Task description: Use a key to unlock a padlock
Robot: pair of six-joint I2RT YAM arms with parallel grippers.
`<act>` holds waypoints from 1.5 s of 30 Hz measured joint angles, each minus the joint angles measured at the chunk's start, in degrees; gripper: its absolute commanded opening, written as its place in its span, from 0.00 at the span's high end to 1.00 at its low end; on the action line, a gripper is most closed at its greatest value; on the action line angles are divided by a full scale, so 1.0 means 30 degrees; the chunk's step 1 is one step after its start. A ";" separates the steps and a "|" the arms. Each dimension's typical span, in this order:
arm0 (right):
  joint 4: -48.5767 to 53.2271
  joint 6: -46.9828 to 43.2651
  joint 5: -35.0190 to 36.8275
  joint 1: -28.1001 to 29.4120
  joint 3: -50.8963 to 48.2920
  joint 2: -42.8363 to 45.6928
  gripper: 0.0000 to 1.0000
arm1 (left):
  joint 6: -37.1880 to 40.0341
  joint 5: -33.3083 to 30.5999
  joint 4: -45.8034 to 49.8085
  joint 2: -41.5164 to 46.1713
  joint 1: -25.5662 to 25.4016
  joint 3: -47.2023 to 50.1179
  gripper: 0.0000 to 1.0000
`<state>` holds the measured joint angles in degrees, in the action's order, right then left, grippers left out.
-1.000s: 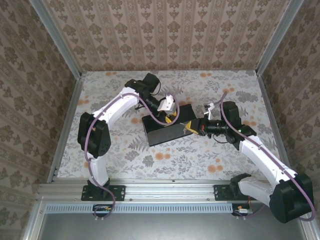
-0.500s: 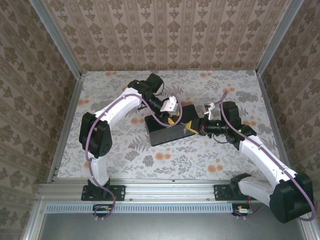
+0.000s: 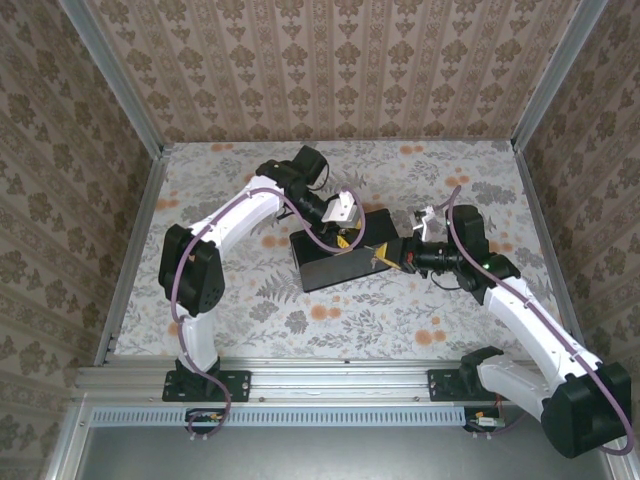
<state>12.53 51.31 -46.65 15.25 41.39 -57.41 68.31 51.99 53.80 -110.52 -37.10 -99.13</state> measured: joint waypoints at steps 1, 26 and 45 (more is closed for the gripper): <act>0.0000 -0.0029 0.0000 0.0000 -0.0044 0.0022 1.00 | 0.0007 0.0109 0.0102 -0.0015 0.0000 -0.0044 0.38; 0.0182 0.0204 0.0000 -0.0248 -0.0423 0.0029 1.00 | 0.0219 0.0175 0.0532 -0.0758 -0.0226 -0.0940 0.70; 0.1967 -0.0189 -0.0095 -0.0889 0.2601 -0.2368 1.00 | -0.1734 0.3439 -0.3555 0.0124 0.0882 0.1836 0.73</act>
<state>18.44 50.74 -46.94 12.58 49.19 -64.51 63.11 62.30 43.13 -110.15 -34.46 -93.62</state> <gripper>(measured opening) 0.054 0.305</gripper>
